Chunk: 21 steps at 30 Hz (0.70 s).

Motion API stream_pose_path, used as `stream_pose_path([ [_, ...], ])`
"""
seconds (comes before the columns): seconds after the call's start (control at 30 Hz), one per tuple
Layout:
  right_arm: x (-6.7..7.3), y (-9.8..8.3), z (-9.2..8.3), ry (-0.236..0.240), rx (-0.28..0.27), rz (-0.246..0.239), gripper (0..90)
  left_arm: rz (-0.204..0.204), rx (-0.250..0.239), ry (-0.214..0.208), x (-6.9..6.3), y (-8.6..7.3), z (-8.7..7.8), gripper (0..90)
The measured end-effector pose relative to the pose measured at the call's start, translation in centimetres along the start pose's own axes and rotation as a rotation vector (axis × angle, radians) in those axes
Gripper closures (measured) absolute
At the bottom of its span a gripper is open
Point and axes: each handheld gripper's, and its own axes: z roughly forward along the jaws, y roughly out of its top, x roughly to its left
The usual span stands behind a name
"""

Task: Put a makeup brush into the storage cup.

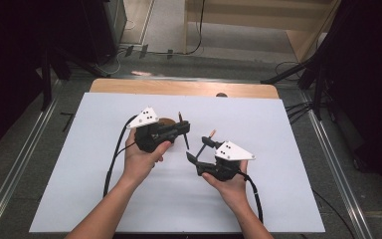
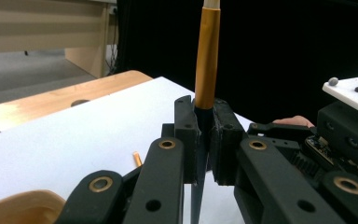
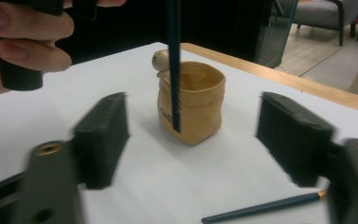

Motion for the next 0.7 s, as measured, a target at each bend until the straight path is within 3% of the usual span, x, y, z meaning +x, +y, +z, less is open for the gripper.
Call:
stream_pose_path([
  [0.1,-0.4,-0.1,-0.3,-0.005,0.001,0.012,1.8,0.003,-0.007,0.013,0.4,0.2,-0.3,83.7],
  [0.13,-0.6,-0.1,-0.5,-0.014,0.001,0.018,0.0,0.003,-0.01,0.018,0.5,0.3,-0.4,83.7],
  [0.43,-1.9,-0.5,-2.4,-0.033,-0.032,-0.008,0.0,0.022,-0.02,0.054,1.4,0.6,-1.3,83.7],
  [0.7,-3.1,-1.4,-4.7,-0.066,-0.037,0.012,0.0,0.032,-0.028,0.086,2.2,0.7,-1.6,83.7],
])
